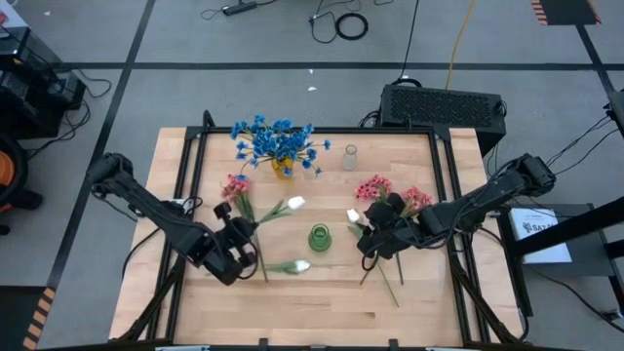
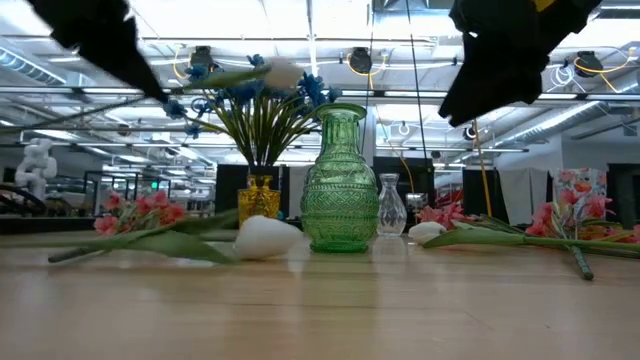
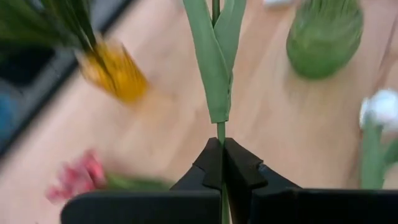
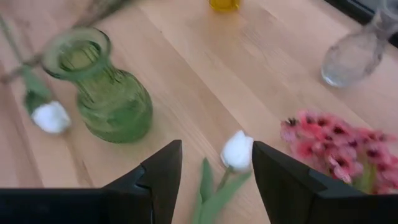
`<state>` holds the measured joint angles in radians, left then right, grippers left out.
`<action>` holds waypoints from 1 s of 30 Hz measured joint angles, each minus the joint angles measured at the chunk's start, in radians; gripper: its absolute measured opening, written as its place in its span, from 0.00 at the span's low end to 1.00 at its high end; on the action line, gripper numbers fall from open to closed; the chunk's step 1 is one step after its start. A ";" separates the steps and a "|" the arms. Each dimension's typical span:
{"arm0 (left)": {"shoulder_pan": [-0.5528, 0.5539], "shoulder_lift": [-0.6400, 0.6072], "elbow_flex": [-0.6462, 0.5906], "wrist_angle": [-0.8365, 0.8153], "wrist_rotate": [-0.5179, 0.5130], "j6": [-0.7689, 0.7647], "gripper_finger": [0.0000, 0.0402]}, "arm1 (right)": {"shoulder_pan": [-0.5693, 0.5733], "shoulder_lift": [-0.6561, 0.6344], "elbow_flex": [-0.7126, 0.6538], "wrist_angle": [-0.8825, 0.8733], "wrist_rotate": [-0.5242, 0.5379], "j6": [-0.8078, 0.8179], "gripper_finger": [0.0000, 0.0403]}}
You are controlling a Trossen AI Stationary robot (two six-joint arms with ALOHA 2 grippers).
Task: Sort flowers into vase by color
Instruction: Put the top left white tulip into the transparent vase
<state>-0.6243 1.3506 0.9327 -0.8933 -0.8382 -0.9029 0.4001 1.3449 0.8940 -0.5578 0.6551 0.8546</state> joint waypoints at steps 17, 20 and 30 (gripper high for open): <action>0.002 -0.002 0.251 0.698 0.014 1.042 0.01 | 0.080 0.000 0.000 0.950 -0.158 -0.906 0.49; 0.004 -0.002 0.251 0.849 0.112 1.160 0.01 | 0.080 0.016 0.000 1.073 -0.220 -0.997 0.55; 0.069 0.048 0.251 0.961 0.255 1.226 0.02 | 0.063 0.137 0.000 1.516 -0.357 -1.153 0.74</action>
<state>-0.5554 1.3989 1.1833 0.0679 -0.5836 0.3231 0.4634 1.4821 0.8944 0.9585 0.2978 -0.2982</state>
